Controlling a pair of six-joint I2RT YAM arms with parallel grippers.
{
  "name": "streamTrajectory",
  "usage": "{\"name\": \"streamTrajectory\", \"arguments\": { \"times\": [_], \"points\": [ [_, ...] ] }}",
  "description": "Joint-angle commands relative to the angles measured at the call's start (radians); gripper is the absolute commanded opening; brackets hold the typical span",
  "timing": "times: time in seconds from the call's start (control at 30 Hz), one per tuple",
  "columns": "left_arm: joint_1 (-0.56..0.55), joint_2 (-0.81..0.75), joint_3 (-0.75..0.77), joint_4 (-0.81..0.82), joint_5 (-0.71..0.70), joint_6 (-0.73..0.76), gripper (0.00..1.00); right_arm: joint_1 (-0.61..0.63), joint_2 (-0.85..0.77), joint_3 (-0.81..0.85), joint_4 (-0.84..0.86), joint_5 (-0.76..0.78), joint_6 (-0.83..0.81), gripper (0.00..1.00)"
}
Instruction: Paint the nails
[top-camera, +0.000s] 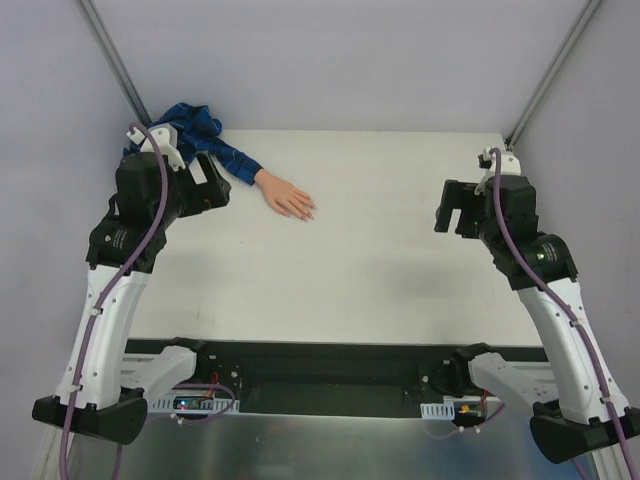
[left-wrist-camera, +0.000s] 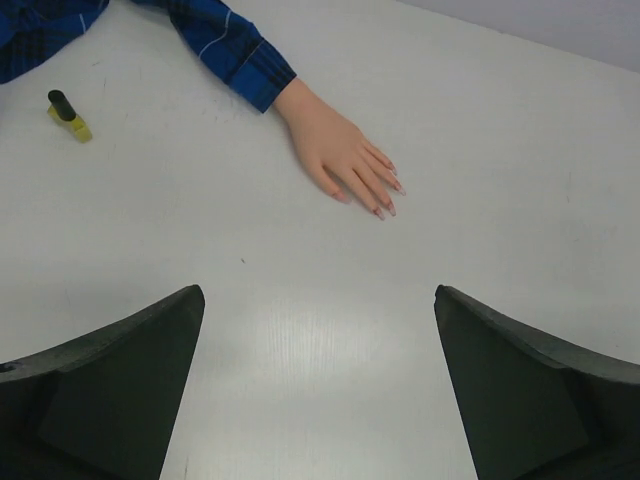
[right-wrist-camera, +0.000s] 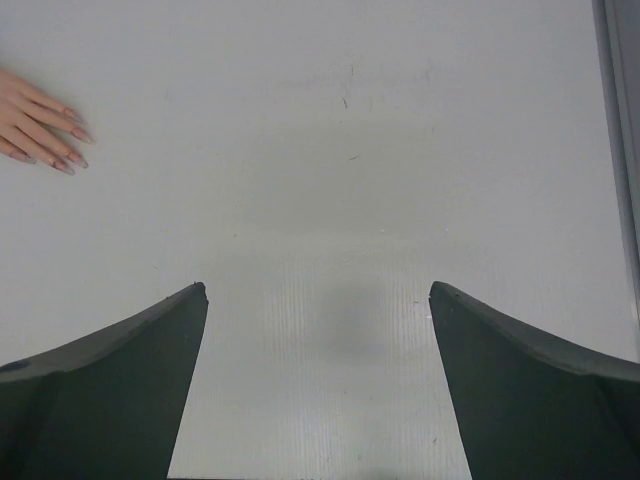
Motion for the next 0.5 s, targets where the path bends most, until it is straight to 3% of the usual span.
{"name": "streamTrajectory", "arguments": {
  "times": [0.0, 0.33, 0.47],
  "points": [
    [0.018, 0.027, 0.000, -0.015, -0.050, -0.039, 0.99, -0.001, 0.017, -0.008, 0.012, -0.005, 0.023, 0.96],
    [0.145, 0.228, -0.002, -0.003, -0.174, -0.275, 0.99, -0.001, 0.023, -0.038, 0.061, -0.140, 0.008, 0.96],
    [0.263, 0.361, 0.032, -0.006, -0.130, -0.384, 0.99, -0.001, 0.037, -0.051, 0.070, -0.206, 0.025, 0.96]
  ]
}}
